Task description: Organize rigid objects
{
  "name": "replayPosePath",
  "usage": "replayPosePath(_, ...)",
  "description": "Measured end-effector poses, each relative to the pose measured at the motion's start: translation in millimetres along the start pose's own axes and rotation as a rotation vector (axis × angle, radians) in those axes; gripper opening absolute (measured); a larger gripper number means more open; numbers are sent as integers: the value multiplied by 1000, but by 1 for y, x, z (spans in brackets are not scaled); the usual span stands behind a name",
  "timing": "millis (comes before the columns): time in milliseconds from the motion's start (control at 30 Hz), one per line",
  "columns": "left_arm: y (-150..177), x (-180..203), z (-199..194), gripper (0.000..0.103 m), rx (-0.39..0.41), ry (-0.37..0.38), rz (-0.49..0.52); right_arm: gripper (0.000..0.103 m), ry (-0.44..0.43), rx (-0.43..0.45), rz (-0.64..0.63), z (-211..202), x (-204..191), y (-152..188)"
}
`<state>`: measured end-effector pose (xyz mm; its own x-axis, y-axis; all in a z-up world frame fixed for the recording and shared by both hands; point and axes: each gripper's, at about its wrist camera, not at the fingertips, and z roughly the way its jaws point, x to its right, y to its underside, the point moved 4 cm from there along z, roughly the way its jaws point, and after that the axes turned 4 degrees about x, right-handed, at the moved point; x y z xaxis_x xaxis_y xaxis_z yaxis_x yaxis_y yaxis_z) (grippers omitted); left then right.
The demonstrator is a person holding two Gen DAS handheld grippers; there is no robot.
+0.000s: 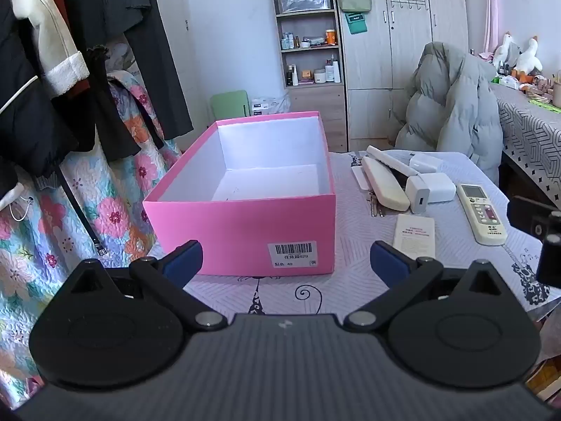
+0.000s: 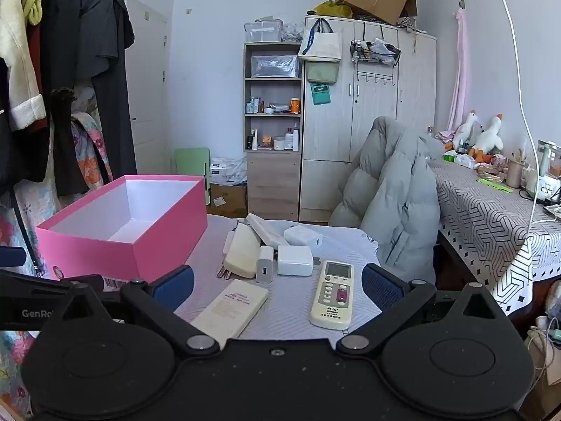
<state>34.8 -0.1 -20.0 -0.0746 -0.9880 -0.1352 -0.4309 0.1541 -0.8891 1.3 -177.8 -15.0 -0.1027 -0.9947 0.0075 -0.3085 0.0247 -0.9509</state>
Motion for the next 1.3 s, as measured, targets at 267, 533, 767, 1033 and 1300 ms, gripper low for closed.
replayPosePath(267,2,-1,0,103,4,-24,-25,103,0,-4,1,0,-1,1)
replayPosePath(533,8,-5,2,103,19,-25,-47,103,4,-23,4,2,0,5)
replayPosePath(767,11,-8,1,103,46,-22,-71,103,-1,-31,32,1,3,8)
replayPosePath(1033,17,-13,2,103,41,-24,-78,103,5,-40,44,3,2,19)
replayPosePath(1300,18,-19,4,103,29,-39,-85,103,-4,-54,37,3,-1,26)
